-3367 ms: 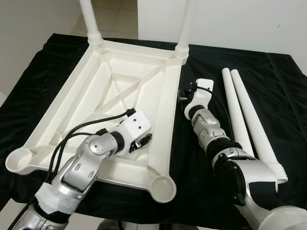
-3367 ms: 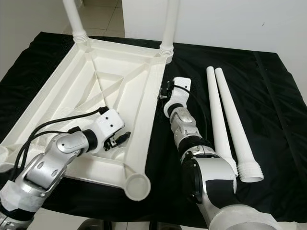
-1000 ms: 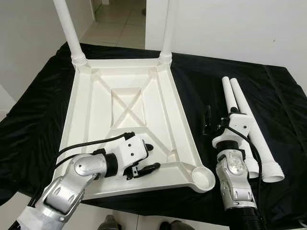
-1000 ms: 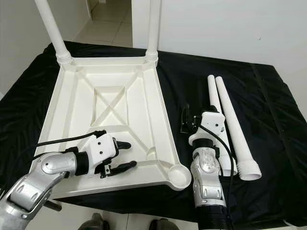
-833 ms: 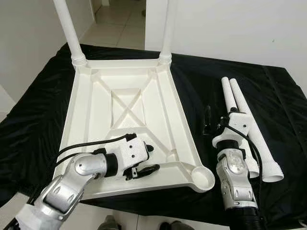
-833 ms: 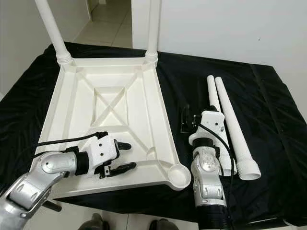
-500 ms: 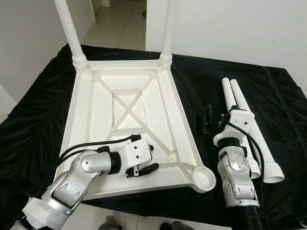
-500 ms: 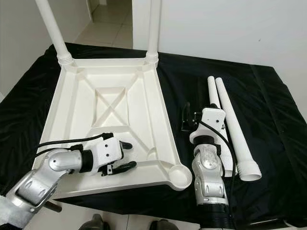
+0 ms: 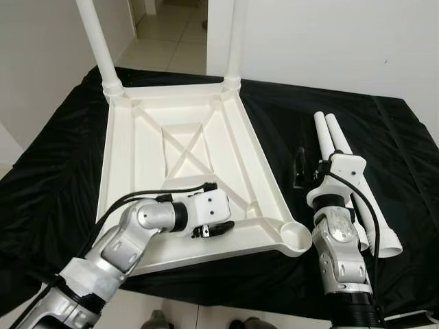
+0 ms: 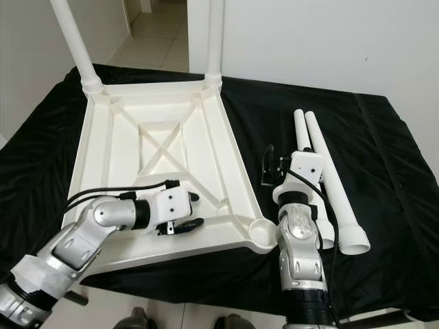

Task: Building children table

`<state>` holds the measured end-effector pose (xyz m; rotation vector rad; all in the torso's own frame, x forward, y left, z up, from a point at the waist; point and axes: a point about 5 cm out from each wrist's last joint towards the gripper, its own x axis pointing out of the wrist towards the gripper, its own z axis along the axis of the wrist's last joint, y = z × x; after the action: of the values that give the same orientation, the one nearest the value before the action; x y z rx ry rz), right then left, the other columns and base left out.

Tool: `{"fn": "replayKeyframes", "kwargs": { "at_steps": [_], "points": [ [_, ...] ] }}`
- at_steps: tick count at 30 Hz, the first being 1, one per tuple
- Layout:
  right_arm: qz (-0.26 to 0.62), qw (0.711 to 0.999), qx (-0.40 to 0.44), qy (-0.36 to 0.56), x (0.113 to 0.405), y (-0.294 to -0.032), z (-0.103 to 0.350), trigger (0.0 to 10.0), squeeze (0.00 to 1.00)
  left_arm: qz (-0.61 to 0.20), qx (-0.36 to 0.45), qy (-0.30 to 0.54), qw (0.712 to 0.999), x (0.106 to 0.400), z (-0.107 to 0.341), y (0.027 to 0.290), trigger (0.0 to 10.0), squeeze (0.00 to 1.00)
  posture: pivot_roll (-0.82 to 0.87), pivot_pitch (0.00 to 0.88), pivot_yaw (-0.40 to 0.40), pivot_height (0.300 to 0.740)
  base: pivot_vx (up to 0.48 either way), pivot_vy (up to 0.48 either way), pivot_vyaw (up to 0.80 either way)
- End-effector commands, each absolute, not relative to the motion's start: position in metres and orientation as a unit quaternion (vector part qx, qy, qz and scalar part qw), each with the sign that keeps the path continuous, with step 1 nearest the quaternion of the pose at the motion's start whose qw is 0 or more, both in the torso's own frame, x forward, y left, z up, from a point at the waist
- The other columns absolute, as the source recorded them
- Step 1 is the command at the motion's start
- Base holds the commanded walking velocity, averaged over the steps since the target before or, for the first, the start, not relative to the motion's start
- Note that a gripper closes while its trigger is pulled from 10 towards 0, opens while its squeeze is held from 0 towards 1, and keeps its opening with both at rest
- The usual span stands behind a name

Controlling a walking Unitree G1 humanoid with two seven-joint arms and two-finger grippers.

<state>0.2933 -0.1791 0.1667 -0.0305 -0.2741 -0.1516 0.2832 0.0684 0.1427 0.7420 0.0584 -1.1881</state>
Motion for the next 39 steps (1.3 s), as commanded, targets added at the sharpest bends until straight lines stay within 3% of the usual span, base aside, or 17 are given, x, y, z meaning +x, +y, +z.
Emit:
{"fn": "replayKeyframes", "kwargs": {
  "at_steps": [1,12,19,24,25,30,39],
  "points": [
    [-0.085,0.988,-0.008,-0.131,0.294,-0.18,0.167,10.0,0.0,-0.445,0.361,0.029,0.819,0.3,0.136,0.082,10.0,0.0,0.08,0.061,-0.015,0.74,0.0,0.0,0.0],
    [-0.143,0.986,0.021,-0.088,0.303,-0.192,0.172,10.0,0.0,-0.419,0.385,0.031,0.822,0.32,0.135,0.091,10.0,0.0,0.07,0.052,-0.007,0.74,0.0,0.0,0.0],
    [-0.171,0.984,0.03,-0.051,0.309,-0.203,0.171,10.0,0.0,-0.432,0.384,0.026,0.815,0.317,0.139,0.094,10.0,0.0,0.06,0.04,-0.002,0.74,0.0,0.0,0.0],
    [-0.196,0.98,0.029,-0.004,0.315,-0.214,0.168,10.0,0.0,-0.494,0.317,0.008,0.81,0.298,0.151,0.084,10.0,0.0,0.06,0.034,-0.003,0.74,0.0,0.0,0.0],
    [-0.218,0.975,0.027,0.025,0.319,-0.221,0.164,10.0,0.0,-0.521,0.257,-0.021,0.814,0.288,0.168,0.073,10.0,0.0,0.06,0.029,-0.011,0.74,0.0,0.0,0.0],
    [-0.238,0.969,0.023,0.066,0.322,-0.228,0.157,10.0,0.0,-0.526,0.192,-0.051,0.827,0.284,0.189,0.061,10.0,0.0,0.07,0.023,-0.019,0.74,0.0,0.0,0.0],
    [-0.244,0.962,0.04,0.114,0.328,-0.233,0.156,10.0,0.0,-0.504,0.172,-0.062,0.844,0.286,0.205,0.053,10.0,0.0,0.08,0.009,-0.032,0.74,0.0,0.0,0.0]
  ]
}}
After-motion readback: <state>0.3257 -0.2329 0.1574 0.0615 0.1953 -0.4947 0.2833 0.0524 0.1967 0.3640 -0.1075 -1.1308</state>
